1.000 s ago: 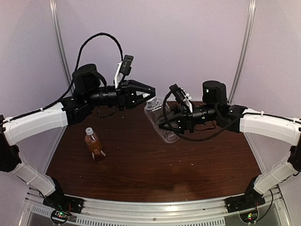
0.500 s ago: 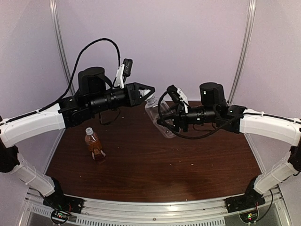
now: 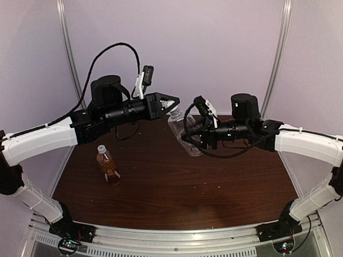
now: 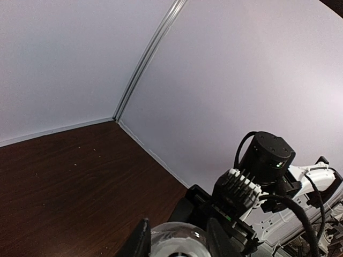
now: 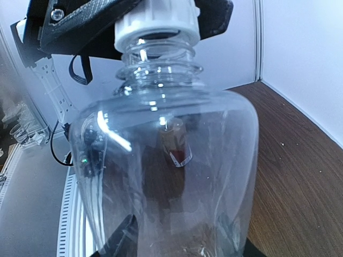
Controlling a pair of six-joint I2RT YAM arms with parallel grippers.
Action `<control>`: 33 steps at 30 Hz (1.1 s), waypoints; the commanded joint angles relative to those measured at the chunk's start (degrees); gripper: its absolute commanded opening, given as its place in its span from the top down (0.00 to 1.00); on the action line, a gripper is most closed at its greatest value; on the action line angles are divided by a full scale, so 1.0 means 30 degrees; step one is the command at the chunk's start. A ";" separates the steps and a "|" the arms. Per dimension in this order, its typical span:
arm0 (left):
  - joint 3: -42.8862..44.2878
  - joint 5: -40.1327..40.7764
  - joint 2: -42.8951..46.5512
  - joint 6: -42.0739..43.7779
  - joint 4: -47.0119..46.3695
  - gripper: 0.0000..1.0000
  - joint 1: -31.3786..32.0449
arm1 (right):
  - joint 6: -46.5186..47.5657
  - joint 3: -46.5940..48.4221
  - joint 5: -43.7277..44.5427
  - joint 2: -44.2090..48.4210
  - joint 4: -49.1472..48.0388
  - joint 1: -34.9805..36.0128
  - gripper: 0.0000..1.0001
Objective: Unscrew the bottle caps
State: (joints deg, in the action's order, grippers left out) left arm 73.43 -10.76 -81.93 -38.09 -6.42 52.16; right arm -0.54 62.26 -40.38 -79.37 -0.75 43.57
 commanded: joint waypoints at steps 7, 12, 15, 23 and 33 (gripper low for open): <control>0.0190 -0.0244 0.0105 0.0042 -0.1038 0.92 -0.0161 | -0.0214 -0.0245 -0.1042 0.0690 -0.0863 -0.0091 0.54; 0.0170 -0.0942 -0.0274 -0.0013 -0.0925 0.80 -0.0161 | -0.0202 -0.0086 -0.1247 0.0772 -0.0890 -0.0088 0.54; 0.0163 -0.1340 -0.0396 0.0039 -0.1128 0.72 -0.0161 | -0.0267 -0.0041 -0.1455 0.0741 -0.0920 -0.0091 0.54; 0.0221 -0.1959 -0.0558 0.0039 -0.1329 0.60 -0.0166 | -0.0307 -0.0077 -0.1569 0.0794 -0.0950 -0.0085 0.54; 0.0133 -0.2060 -0.0233 0.0461 -0.1338 0.44 -0.0162 | -0.0334 -0.0197 -0.1892 0.0823 -0.1114 -0.0105 0.54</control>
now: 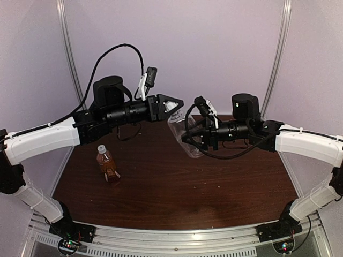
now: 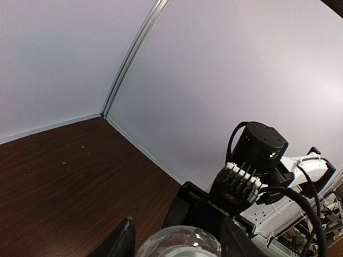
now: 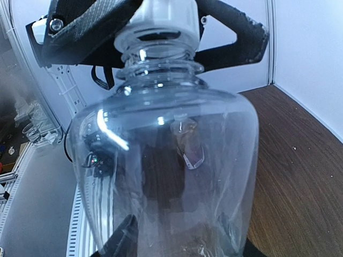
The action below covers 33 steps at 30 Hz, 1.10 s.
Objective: Unscrew the bottle caps
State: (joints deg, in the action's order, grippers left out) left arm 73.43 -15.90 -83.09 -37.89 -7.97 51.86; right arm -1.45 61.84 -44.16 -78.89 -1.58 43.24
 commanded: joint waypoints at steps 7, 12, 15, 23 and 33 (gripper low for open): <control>-0.0116 -0.1216 0.1149 0.1717 -0.0886 0.24 -0.0287 | -0.0725 -0.0982 -0.1519 0.1087 -0.2300 -0.0067 0.54; -0.0610 -0.2440 0.2257 0.2840 -0.1514 0.11 -0.0691 | -0.1754 -0.1569 -0.2036 0.0821 -0.4234 -0.0232 0.54; -0.0765 -0.3219 0.2716 0.3821 -0.1514 0.10 -0.1078 | -0.2198 -0.1881 -0.2211 0.0459 -0.5457 -0.0376 0.54; -0.0584 -0.6271 0.2481 0.6798 -0.0989 0.10 -0.1774 | -0.4469 -0.2644 -0.4267 -0.1263 -1.0008 -0.0692 0.52; 0.0182 -0.8620 0.0996 0.8081 -0.0694 0.12 -0.2125 | -0.6415 -0.3093 -0.6996 -0.2773 -1.4277 -0.0716 0.51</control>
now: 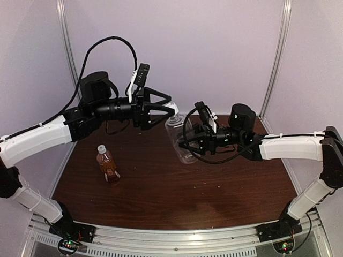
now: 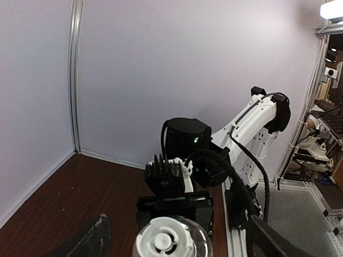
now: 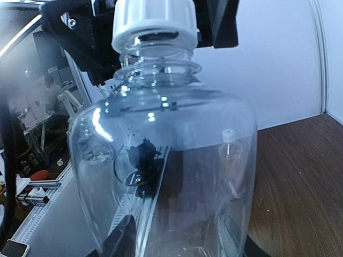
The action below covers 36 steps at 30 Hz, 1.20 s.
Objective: Unscrew the bottle caps
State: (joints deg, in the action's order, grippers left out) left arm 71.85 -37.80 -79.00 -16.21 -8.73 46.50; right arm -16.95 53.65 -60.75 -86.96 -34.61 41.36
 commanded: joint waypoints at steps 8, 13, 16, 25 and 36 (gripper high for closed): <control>0.1028 -0.3178 -0.1092 0.0556 -0.1078 0.17 -0.0572 | -0.2087 -0.0568 -0.1861 -0.0795 -0.4899 -0.0084 0.53; 0.1169 -0.4334 -0.1498 -0.0216 -0.2268 0.18 -0.0688 | -0.2680 -0.0554 -0.2228 -0.1295 -0.5863 -0.0078 0.54; 0.1390 -0.4736 -0.1849 -0.0490 -0.2542 0.20 -0.0734 | -0.2948 -0.0597 -0.2321 -0.1470 -0.6337 -0.0077 0.54; 0.1862 -0.5328 -0.2523 -0.0881 -0.2721 0.33 -0.0770 | -0.4369 -0.0541 -0.2388 -0.2046 -0.7796 -0.0125 0.57; 0.1888 -0.5420 -0.2829 -0.0941 -0.2568 0.54 -0.0881 | -0.3262 -0.0275 -0.1888 -0.1520 -0.5609 -0.0107 0.56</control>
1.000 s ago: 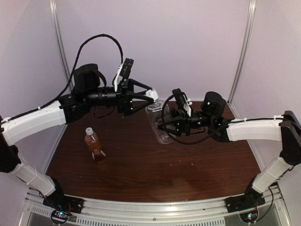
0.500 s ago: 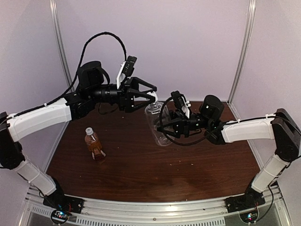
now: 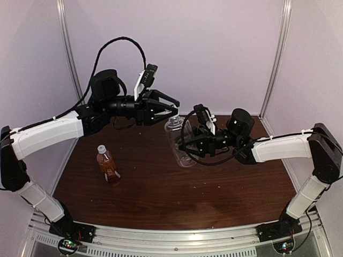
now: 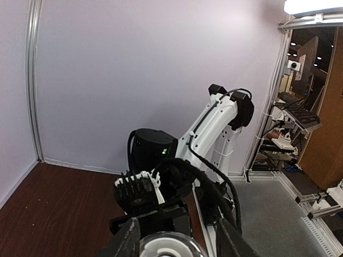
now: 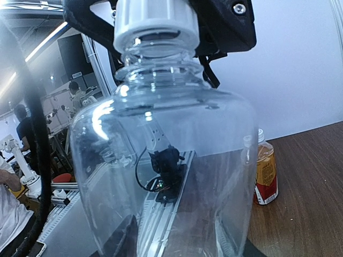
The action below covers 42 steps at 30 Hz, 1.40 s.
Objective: Unscrew the bottle caps
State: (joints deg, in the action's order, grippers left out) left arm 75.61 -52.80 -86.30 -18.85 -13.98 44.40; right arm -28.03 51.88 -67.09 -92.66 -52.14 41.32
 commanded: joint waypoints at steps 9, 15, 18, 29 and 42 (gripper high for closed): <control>0.0522 -0.0410 -0.0369 0.0190 -0.0301 0.62 -0.0211 | 0.1051 0.0515 0.0660 0.0753 0.1248 -0.0121 0.56; 0.0434 0.0179 -0.0177 0.0161 0.0378 0.77 -0.0211 | 0.1827 0.0675 0.1763 0.1212 0.2574 -0.0179 0.57; 0.0210 0.1645 0.0179 -0.0365 0.0863 0.86 -0.0211 | 0.3295 0.0996 0.3350 0.1836 0.5074 -0.0180 0.57; 0.1373 1.4016 0.0987 -0.3671 0.5139 1.00 0.1517 | 0.6287 0.1869 0.9749 0.3881 1.0919 -0.0072 0.57; 0.2017 1.5592 0.0481 -0.5118 0.5609 0.87 0.1928 | 0.6501 0.1780 1.1428 0.4399 1.1251 0.0406 0.59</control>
State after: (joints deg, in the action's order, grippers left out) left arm 80.38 -6.35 -85.17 -33.80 2.20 50.54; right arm -8.73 56.21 -34.87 -82.11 -16.03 42.96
